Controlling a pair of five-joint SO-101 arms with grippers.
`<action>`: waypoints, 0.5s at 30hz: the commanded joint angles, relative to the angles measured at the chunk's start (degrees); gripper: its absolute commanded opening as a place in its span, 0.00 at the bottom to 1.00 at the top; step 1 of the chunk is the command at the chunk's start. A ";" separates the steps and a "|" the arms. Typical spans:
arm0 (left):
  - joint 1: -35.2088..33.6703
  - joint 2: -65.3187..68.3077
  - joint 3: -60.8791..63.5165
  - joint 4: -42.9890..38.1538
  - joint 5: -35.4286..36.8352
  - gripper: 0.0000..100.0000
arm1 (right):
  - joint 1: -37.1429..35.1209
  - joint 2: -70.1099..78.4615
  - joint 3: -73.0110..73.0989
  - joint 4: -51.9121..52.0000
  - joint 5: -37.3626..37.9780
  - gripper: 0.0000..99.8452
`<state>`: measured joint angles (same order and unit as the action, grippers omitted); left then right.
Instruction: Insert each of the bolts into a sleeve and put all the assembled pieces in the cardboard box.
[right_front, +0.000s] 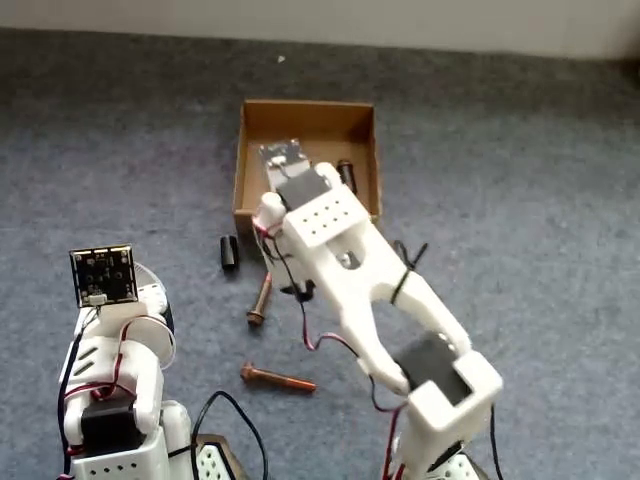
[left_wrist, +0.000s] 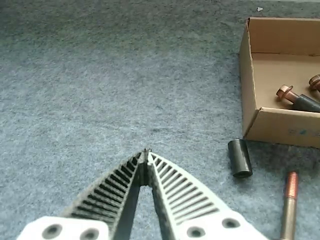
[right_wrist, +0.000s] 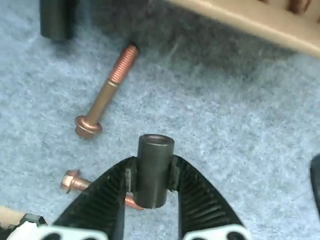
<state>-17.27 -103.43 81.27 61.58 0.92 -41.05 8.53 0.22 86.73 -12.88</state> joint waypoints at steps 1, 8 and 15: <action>-0.57 -0.48 -1.10 -1.41 -0.09 0.01 | 1.63 -9.10 12.62 -10.42 0.70 0.01; -0.57 -0.48 -1.10 -1.23 -0.09 0.01 | 3.91 -9.01 25.80 -24.40 4.22 0.01; -0.57 -0.48 -1.36 -1.23 -0.09 0.01 | 4.70 -0.75 26.51 -26.07 7.12 0.01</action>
<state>-17.27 -103.43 81.27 61.58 0.92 -37.27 6.95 26.59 61.41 -7.16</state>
